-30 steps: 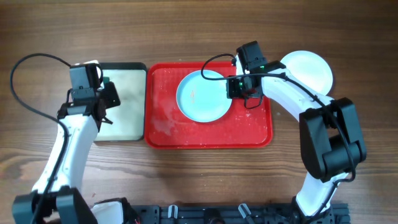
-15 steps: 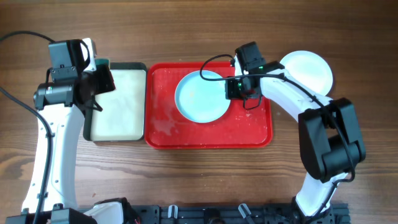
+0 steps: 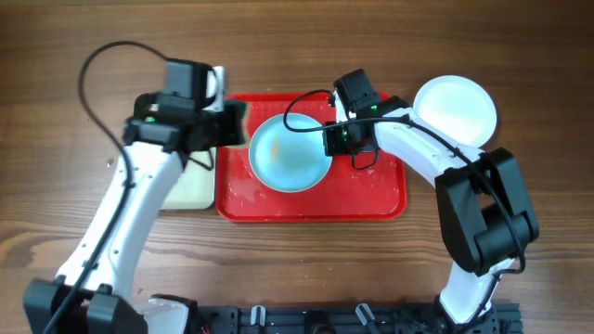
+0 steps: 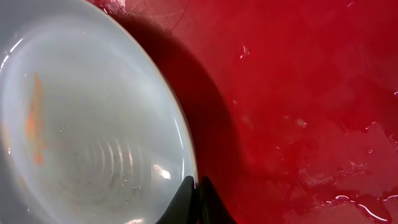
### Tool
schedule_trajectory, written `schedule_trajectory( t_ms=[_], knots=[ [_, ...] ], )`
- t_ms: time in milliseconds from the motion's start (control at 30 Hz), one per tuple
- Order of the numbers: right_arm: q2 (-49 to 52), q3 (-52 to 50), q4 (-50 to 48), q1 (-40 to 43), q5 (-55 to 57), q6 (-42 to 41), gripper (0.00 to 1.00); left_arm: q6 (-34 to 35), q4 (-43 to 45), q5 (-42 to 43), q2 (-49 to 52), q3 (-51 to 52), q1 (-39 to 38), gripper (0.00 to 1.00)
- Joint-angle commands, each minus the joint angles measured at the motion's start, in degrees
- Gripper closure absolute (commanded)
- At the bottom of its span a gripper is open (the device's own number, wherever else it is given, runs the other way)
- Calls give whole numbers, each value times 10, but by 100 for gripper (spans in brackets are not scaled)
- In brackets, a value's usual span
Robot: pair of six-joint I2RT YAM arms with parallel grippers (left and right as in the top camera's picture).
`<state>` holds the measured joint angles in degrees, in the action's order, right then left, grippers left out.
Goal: Clean dirty plates on tray and stack at the side
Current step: 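Carry the sponge with the left gripper over the light-blue plate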
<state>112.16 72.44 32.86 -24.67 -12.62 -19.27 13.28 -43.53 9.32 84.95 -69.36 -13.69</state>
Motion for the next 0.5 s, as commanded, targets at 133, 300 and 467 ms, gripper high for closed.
schedule_trajectory(
  t_ms=[133, 300, 467],
  knots=[
    [1, -6, 20, -10, 3, -3, 96, 54, 57, 0, 66, 2, -75, 96],
    [1, -6, 38, -25, 6, -3, 96, 56, 64, 0, 97, 2, -76, 96],
    [1, -6, 37, -28, 10, -4, 96, 56, 81, 0, 112, 2, -76, 96]
  ],
)
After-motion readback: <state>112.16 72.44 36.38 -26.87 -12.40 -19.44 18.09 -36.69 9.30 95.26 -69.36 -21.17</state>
